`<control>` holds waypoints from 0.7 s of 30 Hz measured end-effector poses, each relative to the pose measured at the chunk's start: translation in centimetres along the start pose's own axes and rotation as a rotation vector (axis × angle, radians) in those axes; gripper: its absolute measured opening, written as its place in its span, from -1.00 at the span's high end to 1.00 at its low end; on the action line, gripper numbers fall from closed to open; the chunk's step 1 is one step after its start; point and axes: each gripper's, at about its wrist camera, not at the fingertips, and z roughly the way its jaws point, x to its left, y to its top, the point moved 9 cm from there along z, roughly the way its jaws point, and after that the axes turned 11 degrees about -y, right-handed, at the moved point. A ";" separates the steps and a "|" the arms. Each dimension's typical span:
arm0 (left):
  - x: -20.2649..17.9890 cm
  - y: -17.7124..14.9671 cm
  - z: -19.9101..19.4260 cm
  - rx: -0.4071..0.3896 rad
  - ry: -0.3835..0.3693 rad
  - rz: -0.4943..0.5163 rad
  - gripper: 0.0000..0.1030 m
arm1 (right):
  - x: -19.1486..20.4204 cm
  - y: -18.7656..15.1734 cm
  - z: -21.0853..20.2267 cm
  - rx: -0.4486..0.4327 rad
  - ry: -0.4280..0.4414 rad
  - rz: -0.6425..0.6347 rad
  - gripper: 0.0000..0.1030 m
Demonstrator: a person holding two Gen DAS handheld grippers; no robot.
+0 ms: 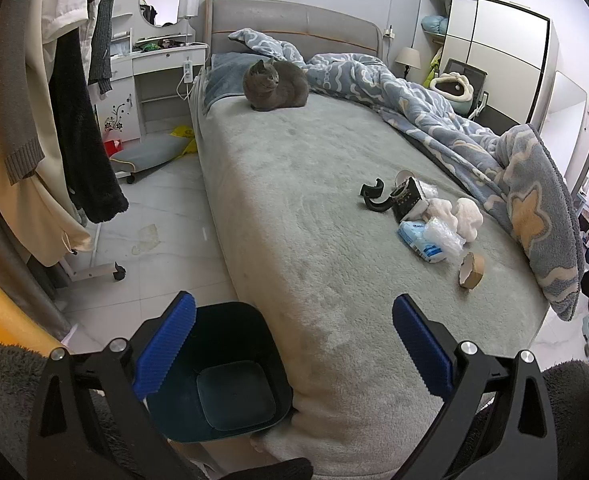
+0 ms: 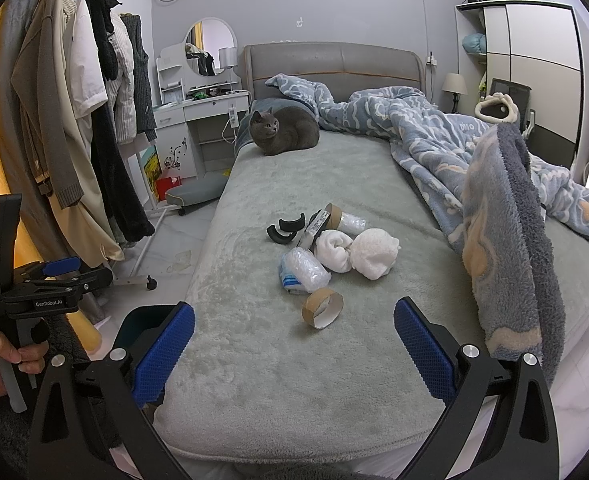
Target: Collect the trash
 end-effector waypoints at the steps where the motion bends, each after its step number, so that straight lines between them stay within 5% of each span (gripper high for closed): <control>1: 0.0 0.0 0.0 0.000 0.000 0.000 -0.94 | 0.0 0.0 0.0 0.000 0.000 0.000 -0.95; 21: -0.1 0.0 0.2 0.005 -0.001 -0.004 -0.94 | 0.0 0.0 0.2 0.005 0.001 0.001 -0.95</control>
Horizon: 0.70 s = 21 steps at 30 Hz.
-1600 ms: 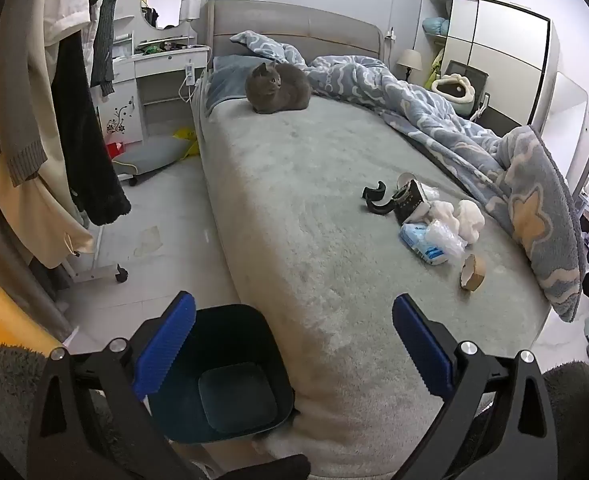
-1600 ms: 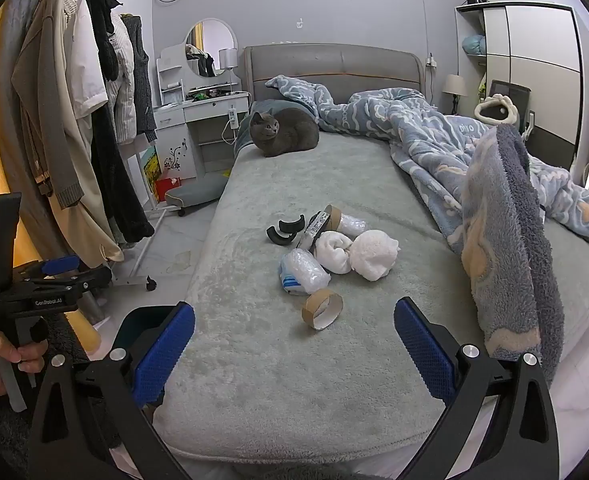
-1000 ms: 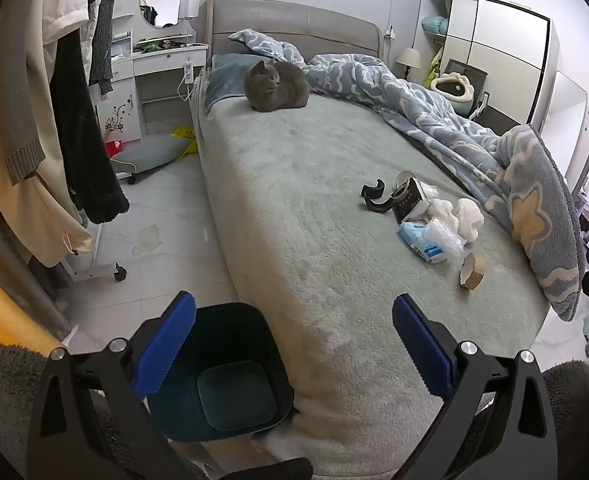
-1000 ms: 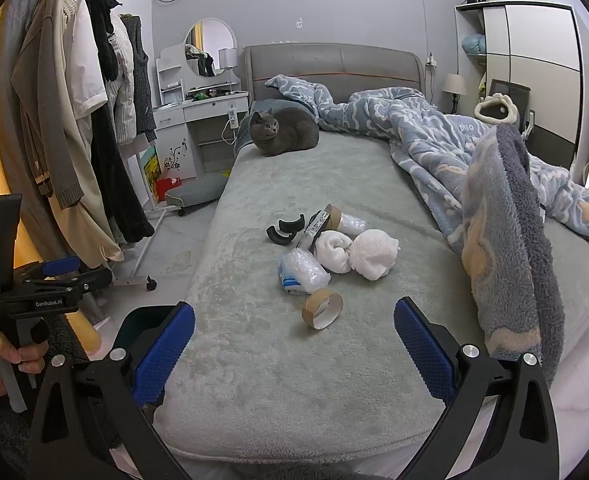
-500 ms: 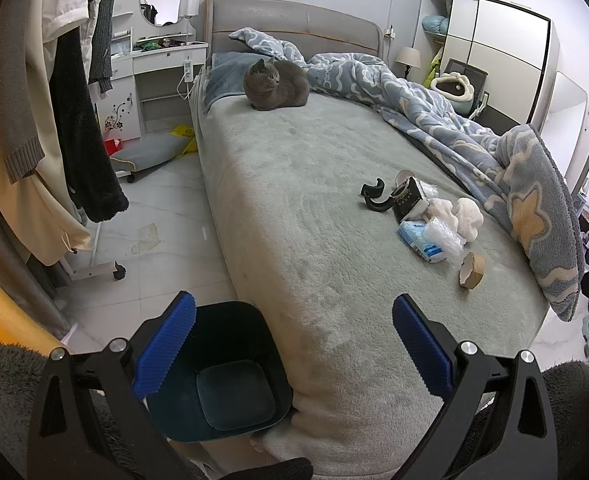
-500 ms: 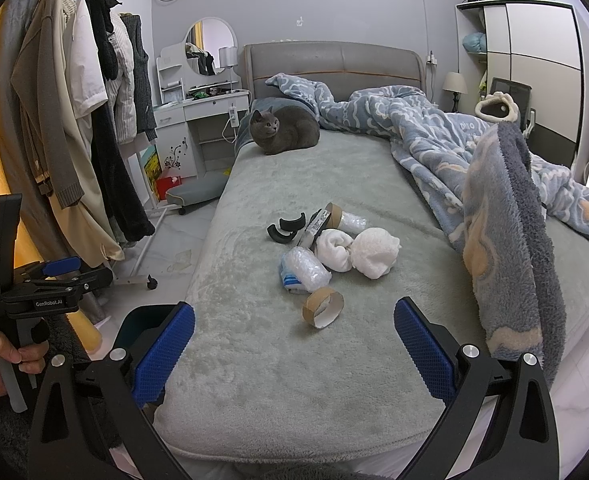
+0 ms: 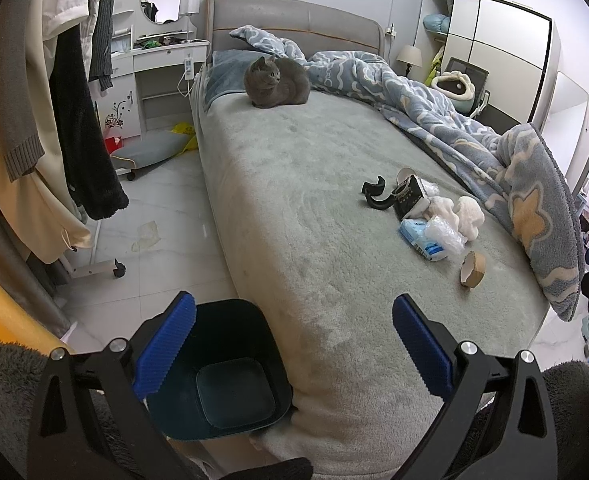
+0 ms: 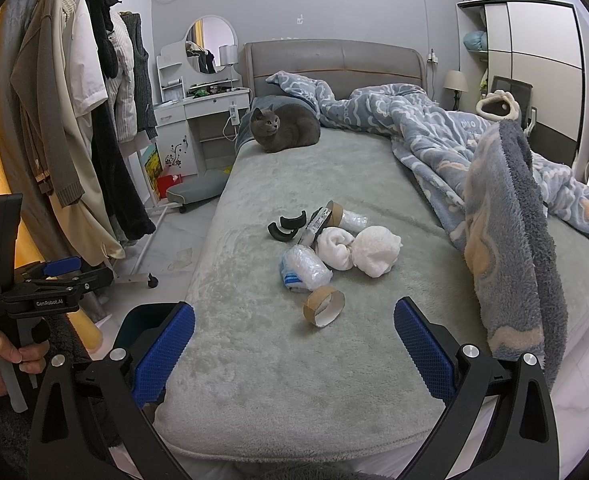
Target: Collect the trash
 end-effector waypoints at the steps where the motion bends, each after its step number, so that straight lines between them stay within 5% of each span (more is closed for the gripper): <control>1: 0.0 0.0 0.0 0.001 0.001 0.000 -0.94 | 0.0 0.0 0.0 0.000 0.000 0.000 -0.95; 21: 0.1 -1.0 0.7 0.010 0.001 -0.005 -0.94 | 0.0 -0.1 0.0 0.003 0.000 0.000 -0.95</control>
